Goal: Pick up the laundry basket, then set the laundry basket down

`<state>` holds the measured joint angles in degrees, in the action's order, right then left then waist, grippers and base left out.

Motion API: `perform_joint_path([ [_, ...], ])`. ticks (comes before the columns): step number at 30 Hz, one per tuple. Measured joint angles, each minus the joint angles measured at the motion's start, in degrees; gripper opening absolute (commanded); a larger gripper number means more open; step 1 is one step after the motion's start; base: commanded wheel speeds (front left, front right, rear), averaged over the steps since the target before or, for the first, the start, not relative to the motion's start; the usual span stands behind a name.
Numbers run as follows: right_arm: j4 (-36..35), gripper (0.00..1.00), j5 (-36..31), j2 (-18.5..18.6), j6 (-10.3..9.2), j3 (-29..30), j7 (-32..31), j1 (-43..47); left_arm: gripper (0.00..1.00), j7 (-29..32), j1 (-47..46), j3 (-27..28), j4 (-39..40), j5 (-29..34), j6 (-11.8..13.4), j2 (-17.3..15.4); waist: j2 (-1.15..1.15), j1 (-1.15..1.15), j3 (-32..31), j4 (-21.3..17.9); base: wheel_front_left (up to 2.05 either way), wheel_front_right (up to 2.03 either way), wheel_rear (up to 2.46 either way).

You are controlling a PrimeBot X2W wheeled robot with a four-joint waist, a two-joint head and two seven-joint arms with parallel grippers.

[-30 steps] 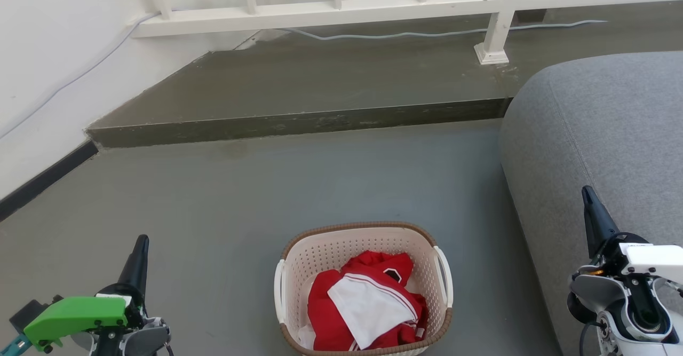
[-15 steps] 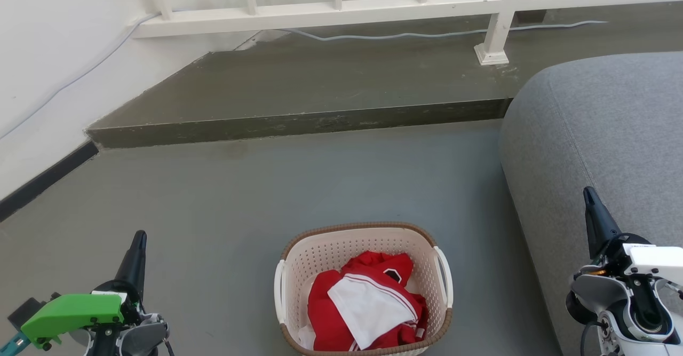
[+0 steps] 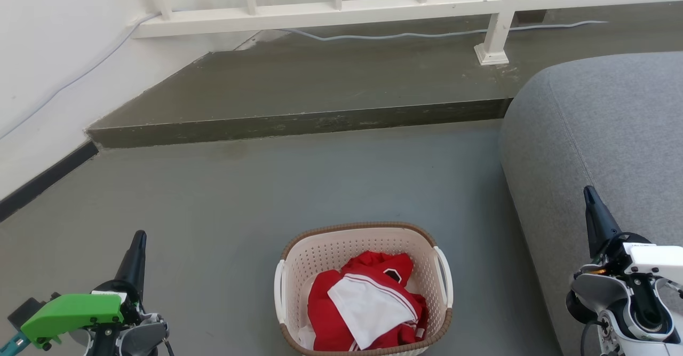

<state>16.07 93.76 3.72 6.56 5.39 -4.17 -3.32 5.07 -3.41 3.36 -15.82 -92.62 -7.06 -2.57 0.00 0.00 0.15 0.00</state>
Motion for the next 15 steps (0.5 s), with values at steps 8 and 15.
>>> perform_joint_path([
  [8, 0.0, 0.00, 0.0, 0.0, 0.01, 0.0, 0.0, 0.0, 0.00, 0.0, 0.0, 0.0, 0.0, 0.0, 0.0, 0.0, 0.00, 0.00, 0.0, 0.0, 0.00, 0.00, 0.00],
  [15, 0.0, 0.00, 0.0, 0.0, 0.14, 0.1, 0.0, 0.0, 0.00, 0.0, 0.0, 0.0, 0.0, 0.0, 0.0, 0.0, 0.00, 0.00, 0.0, 0.0, 0.00, 0.00, 0.00],
])
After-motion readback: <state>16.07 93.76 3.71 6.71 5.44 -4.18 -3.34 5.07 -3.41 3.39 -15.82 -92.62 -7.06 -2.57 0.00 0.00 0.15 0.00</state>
